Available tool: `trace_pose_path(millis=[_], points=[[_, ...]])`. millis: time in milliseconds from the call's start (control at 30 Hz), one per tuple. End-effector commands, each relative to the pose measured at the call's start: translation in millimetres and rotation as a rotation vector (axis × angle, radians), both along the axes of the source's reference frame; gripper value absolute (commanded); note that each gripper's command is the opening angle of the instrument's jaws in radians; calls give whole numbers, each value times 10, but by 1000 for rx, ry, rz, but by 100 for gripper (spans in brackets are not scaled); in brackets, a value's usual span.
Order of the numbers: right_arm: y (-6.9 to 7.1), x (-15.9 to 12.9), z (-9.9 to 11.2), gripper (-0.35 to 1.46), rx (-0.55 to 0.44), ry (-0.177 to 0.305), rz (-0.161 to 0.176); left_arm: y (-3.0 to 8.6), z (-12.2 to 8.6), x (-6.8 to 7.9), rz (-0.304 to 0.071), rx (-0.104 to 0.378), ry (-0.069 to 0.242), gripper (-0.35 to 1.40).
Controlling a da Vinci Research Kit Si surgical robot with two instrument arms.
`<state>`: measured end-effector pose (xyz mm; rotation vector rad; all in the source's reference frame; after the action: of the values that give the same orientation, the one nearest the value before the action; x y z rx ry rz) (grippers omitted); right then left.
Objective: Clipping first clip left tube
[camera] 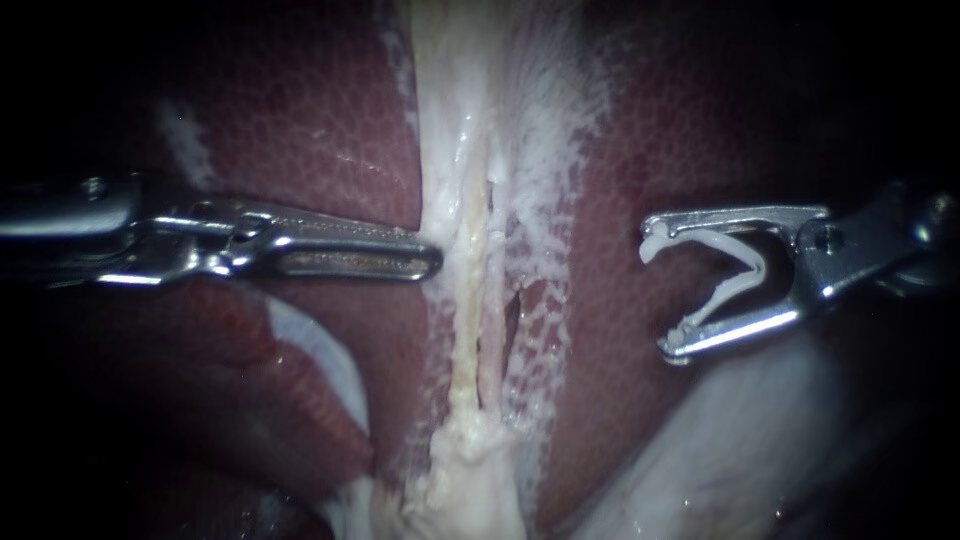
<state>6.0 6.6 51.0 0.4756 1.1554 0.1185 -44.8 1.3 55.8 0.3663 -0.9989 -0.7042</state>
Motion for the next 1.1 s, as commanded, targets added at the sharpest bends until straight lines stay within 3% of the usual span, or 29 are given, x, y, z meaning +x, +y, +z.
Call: trace_pose_path(millis=[33,200,333,633,833,1100], points=[[0,1,0,60,0,0,0,0,-1,0,0,0,0,-35],[-7,7,5,60,-2,4,-7,5,-11,8,4,7,-5,-35],[-19,18,15,60,-4,12,-22,15,-30,19,1,14,-6,-35],[-62,63,57,60,6,26,-57,21,-66,34,-20,15,-16,-35],[-99,103,96,60,43,26,-85,22,-84,38,-35,20,-22,-35],[-120,137,123,60,58,29,-114,20,-88,37,-37,20,-20,-35]])
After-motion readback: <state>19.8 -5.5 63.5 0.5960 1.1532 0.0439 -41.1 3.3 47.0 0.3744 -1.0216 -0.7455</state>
